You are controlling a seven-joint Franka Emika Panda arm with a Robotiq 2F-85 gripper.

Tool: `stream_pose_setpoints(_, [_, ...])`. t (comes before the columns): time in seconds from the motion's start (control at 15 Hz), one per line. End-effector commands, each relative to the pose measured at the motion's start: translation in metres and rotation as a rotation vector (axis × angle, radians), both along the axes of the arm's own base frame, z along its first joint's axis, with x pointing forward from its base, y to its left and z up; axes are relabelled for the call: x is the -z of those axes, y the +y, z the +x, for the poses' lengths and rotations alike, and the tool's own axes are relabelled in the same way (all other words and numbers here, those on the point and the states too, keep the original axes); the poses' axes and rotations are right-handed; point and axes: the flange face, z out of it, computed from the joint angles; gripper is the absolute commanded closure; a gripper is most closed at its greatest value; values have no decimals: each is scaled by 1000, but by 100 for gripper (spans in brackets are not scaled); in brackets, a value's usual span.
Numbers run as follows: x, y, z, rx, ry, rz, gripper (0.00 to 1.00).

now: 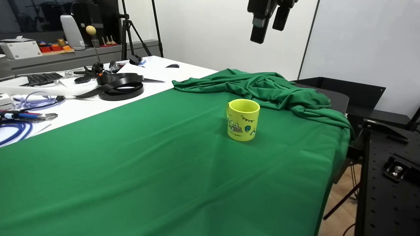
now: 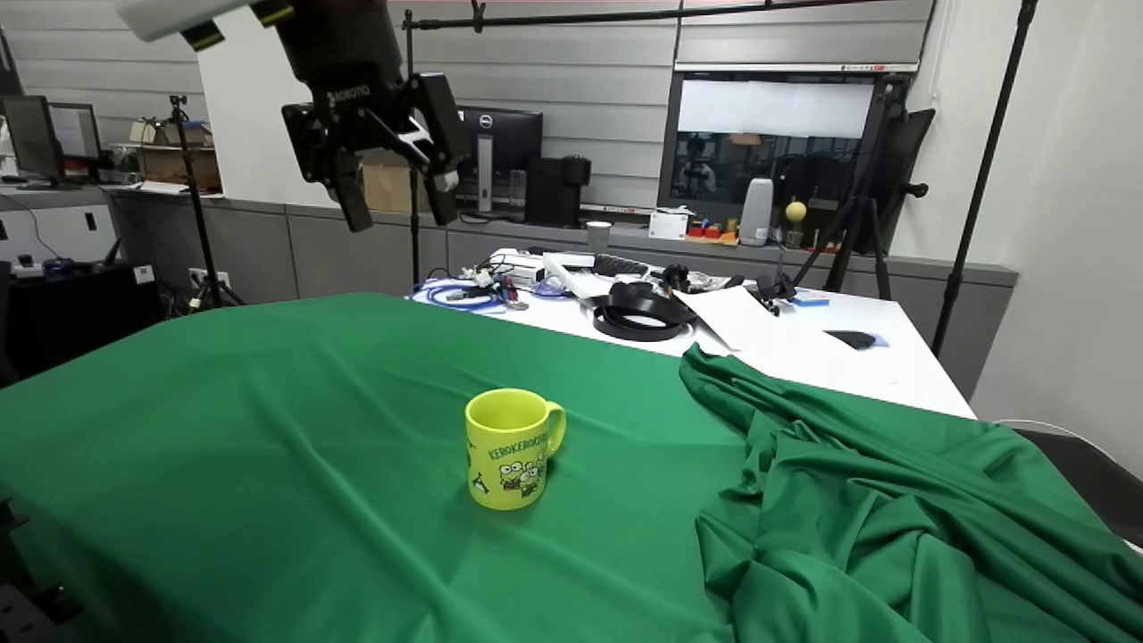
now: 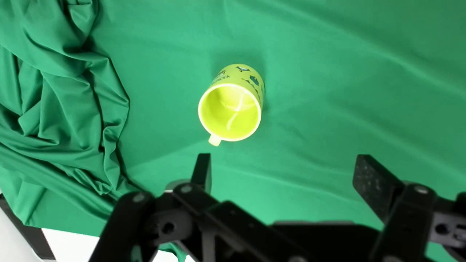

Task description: Move the mug forward slightly

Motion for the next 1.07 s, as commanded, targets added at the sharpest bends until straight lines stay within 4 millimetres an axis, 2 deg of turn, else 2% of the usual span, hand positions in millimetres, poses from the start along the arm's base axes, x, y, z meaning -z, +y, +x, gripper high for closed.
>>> stream_pose_setpoints(0.0, [23,-45,15,31,14,84,0])
stream_pose_setpoints(0.2, [50,-93,27,50,3,115,0])
stream_pose_setpoints(0.33, [70,-112,38,51,9,116,0])
stream_pose_setpoints(0.4, [79,-115,44,45,19,119,0])
stream_pose_setpoints(0.53, [95,-113,58,33,56,115,0])
stream_pose_setpoints(0.8, [116,-92,89,-12,120,95,0])
stream_pose_setpoints(0.87, [110,-100,67,-5,102,102,0])
stream_pose_setpoints(1.0, [118,-92,80,-26,114,97,0])
